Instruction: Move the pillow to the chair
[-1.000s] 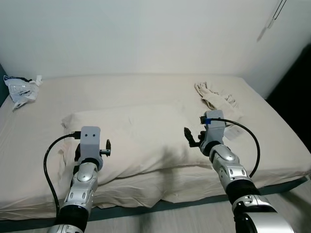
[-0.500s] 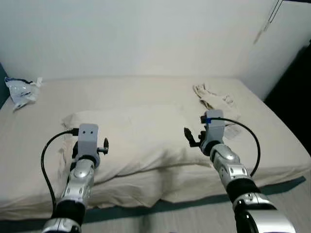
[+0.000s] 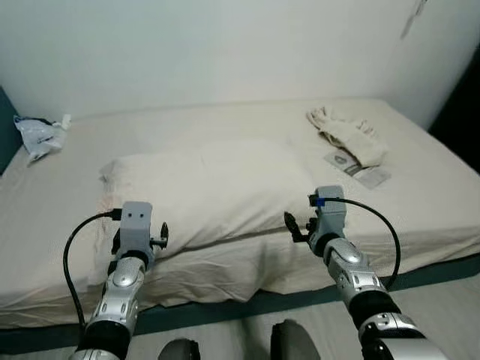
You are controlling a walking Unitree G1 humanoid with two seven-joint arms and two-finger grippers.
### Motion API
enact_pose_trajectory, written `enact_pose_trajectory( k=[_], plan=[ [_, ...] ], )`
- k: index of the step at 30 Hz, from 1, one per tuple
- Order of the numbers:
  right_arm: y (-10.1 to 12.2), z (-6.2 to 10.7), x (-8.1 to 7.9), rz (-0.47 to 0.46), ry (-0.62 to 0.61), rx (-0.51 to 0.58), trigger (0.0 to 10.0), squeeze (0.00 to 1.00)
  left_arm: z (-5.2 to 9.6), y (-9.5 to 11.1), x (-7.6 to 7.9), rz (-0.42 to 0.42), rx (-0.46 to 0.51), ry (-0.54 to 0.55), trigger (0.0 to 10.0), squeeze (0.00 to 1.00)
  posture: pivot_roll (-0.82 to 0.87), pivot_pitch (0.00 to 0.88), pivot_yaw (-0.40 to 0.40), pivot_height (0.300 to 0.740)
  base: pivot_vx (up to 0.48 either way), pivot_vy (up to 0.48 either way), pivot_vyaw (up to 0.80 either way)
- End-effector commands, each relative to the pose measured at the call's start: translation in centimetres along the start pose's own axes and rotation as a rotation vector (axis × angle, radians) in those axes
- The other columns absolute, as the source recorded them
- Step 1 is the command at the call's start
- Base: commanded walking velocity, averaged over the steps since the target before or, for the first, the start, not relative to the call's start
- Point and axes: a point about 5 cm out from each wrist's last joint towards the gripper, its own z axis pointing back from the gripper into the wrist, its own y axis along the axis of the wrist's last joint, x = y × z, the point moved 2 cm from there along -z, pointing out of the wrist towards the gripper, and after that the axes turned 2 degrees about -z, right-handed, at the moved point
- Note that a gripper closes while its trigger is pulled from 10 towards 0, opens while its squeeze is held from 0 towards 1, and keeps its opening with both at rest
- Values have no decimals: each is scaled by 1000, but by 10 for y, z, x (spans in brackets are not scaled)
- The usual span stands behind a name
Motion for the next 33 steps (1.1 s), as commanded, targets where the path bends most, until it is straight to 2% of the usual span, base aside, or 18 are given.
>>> enact_pose_trajectory(
  k=[1, 3, 11, 15, 17, 19, 21, 22, 23, 24, 25, 26, 28, 29, 33],
  plan=[
    [7, 1, 0, -18, 8, 55, 10000, 0, -2, 5, -4, 31, 23, 21, 10000, 0, -16, 103, 31, 601, 0, 0, 0],
    [12, 2, 3, -21, 10, 78, 10000, 0, -4, 12, -4, 58, 44, 26, 10000, 0, -15, 104, 31, 601, 0, 0, 0],
    [21, 2, 18, 3, -33, 85, 10000, 0, -11, 23, -10, 50, 64, 34, 10000, 0, -20, 114, 41, 596, 0, 0, 0],
    [38, 0, 26, -2, -30, 128, 10000, 0, -21, 43, -26, 119, 112, 68, 10000, 0, -17, 129, 46, 586, 0, 0, 0],
    [48, -1, 33, 5, -34, 139, 10000, 0, -27, 51, -41, 145, 114, 90, 10000, 0, -13, 137, 38, 586, 0, 0, 0],
    [50, -1, 35, 1, -35, 142, 10000, 0, -29, 52, -45, 151, 107, 92, 10000, 0, -7, 141, 36, 586, 0, 0, 0],
    [59, 0, 50, -1, -63, 134, 10000, 0, -37, 57, -50, 120, 67, 51, 10000, 0, 4, 165, 39, 586, 0, 0, 0],
    [59, 0, 50, -1, -63, 134, 10000, 0, -37, 57, -50, 120, 67, 51, 10000, 0, 4, 165, 39, 586, 0, 0, 0],
    [64, 1, 63, 1, -102, 116, 10000, 271, -42, 61, -54, 94, 44, 23, 10000, 0, -1, 185, 46, 586, 0, 0, 0],
    [66, 2, 70, -4, -123, 110, 10000, 702, -44, 62, -57, 67, 31, 29, 10000, 0, -1, 197, 47, 586, 0, 0, 0],
    [66, 2, 70, -4, -123, 110, 10000, 702, -44, 62, -57, 67, 31, 29, 10000, 0, -1, 197, 47, 586, 0, 0, 0],
    [68, 5, 80, -18, -147, 102, 10000, 1000, -47, 63, -62, 47, 8, 38, 10000, 0, 12, 228, 44, 586, 0, 0, 0],
    [68, 6, 83, -25, -154, 98, 10000, 1000, -48, 63, -63, 48, -1, 37, 10000, 0, 12, 228, 44, 586, 0, 0, 0],
    [69, 9, 90, -50, -168, 96, 10000, 1000, -50, 65, -68, 69, -21, 29, 10000, 1000, 32, 257, 45, 586, 0, 0, 0],
    [70, 10, 96, -92, -177, 95, 10000, 1000, -52, 66, -76, 137, -54, 21, 10000, 1000, 46, 278, 50, 586, 0, 0, 0]
  ],
)
